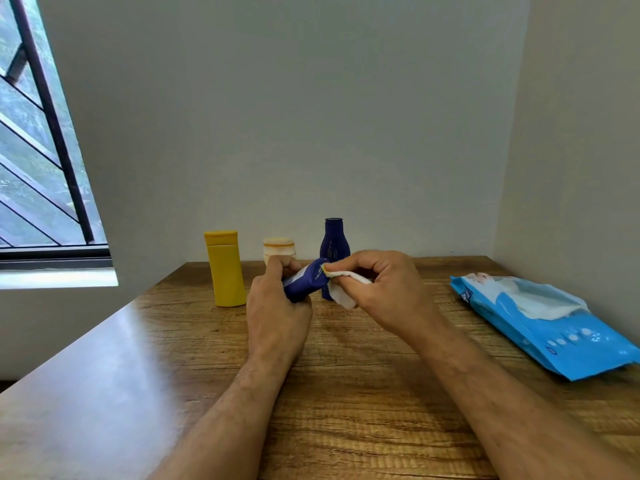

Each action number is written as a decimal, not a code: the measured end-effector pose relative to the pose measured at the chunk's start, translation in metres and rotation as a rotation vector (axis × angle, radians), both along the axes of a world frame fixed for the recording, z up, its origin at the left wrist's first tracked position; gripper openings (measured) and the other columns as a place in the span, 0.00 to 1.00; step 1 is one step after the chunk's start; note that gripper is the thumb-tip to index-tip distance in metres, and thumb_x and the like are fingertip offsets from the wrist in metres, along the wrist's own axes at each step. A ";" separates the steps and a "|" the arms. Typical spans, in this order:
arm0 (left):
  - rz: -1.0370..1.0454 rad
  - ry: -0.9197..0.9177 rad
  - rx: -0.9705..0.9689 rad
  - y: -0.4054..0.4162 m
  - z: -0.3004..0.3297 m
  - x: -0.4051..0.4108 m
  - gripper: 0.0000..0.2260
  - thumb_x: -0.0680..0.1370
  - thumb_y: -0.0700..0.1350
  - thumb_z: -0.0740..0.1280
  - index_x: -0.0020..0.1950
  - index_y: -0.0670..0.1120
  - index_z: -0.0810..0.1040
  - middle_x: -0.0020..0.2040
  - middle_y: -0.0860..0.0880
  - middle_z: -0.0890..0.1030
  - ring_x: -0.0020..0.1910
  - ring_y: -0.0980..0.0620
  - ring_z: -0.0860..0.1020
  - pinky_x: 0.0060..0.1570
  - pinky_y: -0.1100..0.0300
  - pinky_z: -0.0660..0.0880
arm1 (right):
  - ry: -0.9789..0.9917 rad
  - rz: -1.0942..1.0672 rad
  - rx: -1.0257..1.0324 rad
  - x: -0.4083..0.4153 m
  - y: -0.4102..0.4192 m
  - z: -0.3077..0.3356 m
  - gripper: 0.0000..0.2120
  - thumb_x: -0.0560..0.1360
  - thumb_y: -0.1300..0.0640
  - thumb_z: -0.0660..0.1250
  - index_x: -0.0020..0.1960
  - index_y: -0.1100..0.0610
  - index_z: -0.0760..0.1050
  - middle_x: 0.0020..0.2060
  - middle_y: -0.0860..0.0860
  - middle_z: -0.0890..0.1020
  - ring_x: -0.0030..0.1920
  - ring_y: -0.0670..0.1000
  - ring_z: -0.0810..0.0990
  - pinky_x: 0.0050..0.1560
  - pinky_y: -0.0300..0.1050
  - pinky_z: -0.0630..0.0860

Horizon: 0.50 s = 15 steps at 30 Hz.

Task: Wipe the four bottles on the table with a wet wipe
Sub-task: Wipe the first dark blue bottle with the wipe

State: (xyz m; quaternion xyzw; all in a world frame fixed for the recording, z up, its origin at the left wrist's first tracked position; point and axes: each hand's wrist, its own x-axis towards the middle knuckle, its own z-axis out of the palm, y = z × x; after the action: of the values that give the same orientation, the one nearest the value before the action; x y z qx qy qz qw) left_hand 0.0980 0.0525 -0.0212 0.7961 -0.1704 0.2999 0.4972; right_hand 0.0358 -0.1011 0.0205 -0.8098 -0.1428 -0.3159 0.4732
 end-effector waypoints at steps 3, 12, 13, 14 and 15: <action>-0.001 0.003 0.002 0.001 0.000 -0.001 0.25 0.69 0.33 0.75 0.56 0.56 0.71 0.52 0.50 0.79 0.53 0.50 0.76 0.50 0.55 0.77 | -0.045 0.025 -0.093 -0.003 0.000 0.002 0.07 0.72 0.59 0.75 0.49 0.51 0.86 0.43 0.45 0.86 0.45 0.44 0.84 0.45 0.41 0.82; -0.019 -0.020 -0.015 -0.001 0.003 -0.003 0.24 0.70 0.33 0.74 0.54 0.57 0.71 0.50 0.51 0.78 0.52 0.49 0.77 0.49 0.54 0.78 | -0.084 -0.034 -0.072 0.000 0.002 -0.001 0.08 0.74 0.58 0.74 0.52 0.51 0.85 0.47 0.46 0.85 0.47 0.43 0.83 0.46 0.35 0.80; -0.021 -0.024 -0.012 -0.001 0.003 -0.004 0.24 0.70 0.33 0.74 0.54 0.57 0.70 0.50 0.51 0.78 0.52 0.50 0.76 0.49 0.54 0.78 | -0.083 -0.061 -0.065 0.001 0.001 -0.001 0.08 0.74 0.57 0.73 0.53 0.51 0.84 0.48 0.45 0.85 0.48 0.43 0.82 0.46 0.35 0.80; -0.020 -0.026 -0.012 -0.002 0.003 -0.004 0.25 0.70 0.33 0.74 0.54 0.58 0.70 0.50 0.52 0.78 0.52 0.50 0.76 0.49 0.54 0.78 | -0.087 -0.074 -0.071 0.001 0.000 -0.001 0.09 0.74 0.57 0.73 0.54 0.51 0.84 0.48 0.45 0.85 0.49 0.43 0.82 0.46 0.34 0.80; -0.017 -0.024 -0.014 -0.001 0.002 -0.005 0.25 0.70 0.33 0.74 0.54 0.59 0.70 0.50 0.52 0.78 0.52 0.50 0.76 0.49 0.54 0.78 | -0.093 -0.073 -0.088 0.000 0.000 -0.001 0.09 0.74 0.57 0.73 0.54 0.51 0.84 0.48 0.45 0.85 0.48 0.43 0.82 0.47 0.35 0.80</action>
State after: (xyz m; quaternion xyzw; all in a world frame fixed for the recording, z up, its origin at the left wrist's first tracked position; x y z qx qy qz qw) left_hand 0.0935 0.0511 -0.0190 0.7874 -0.1813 0.3064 0.5033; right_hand 0.0362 -0.1013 0.0190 -0.8189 -0.1489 -0.3635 0.4185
